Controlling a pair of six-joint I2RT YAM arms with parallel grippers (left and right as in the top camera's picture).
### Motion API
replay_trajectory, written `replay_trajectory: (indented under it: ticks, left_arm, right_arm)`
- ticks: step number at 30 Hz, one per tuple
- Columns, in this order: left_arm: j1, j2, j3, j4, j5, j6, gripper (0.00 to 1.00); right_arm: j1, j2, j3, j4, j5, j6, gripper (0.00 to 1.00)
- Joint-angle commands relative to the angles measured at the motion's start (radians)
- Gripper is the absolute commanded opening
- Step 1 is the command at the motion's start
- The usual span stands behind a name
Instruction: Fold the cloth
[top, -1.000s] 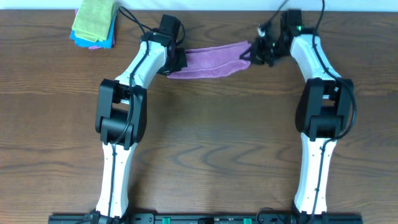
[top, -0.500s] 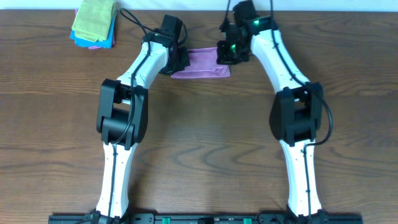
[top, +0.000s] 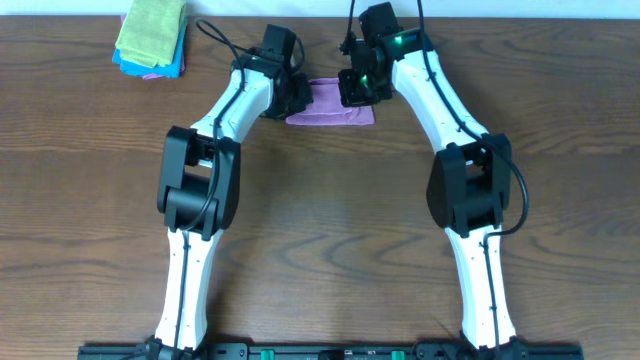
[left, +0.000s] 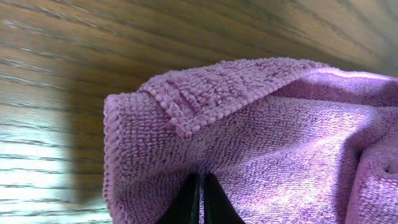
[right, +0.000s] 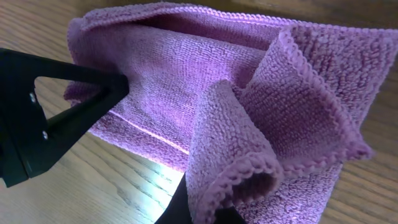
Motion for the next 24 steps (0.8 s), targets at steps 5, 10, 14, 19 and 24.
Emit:
replay_trajectory:
  ticks: [5,10,14,19,24]
  left_arm:
    - [-0.046,0.034,-0.013,0.024,0.042,-0.072,0.05]
    - [-0.055,0.034,-0.013,0.032,0.053,-0.087,0.05]
    - [-0.043,0.033,-0.007,0.032,0.039,-0.053,0.06]
    - [-0.005,-0.007,0.01,0.017,0.026,-0.026,0.06]
    - [0.014,-0.082,0.01,0.005,-0.021,0.048,0.05]
  right_arm:
    - [0.006,-0.024,0.013,0.003,0.0,-0.013,0.01]
    - [-0.005,-0.024,0.013,-0.002,0.0,-0.013,0.01]
    - [-0.019,-0.027,0.014,-0.008,-0.001,-0.013,0.01]
    - [-0.028,-0.038,0.014,-0.011,-0.001,-0.014,0.01]
    - [-0.032,-0.04,0.014,-0.014,-0.001,-0.014,0.01]
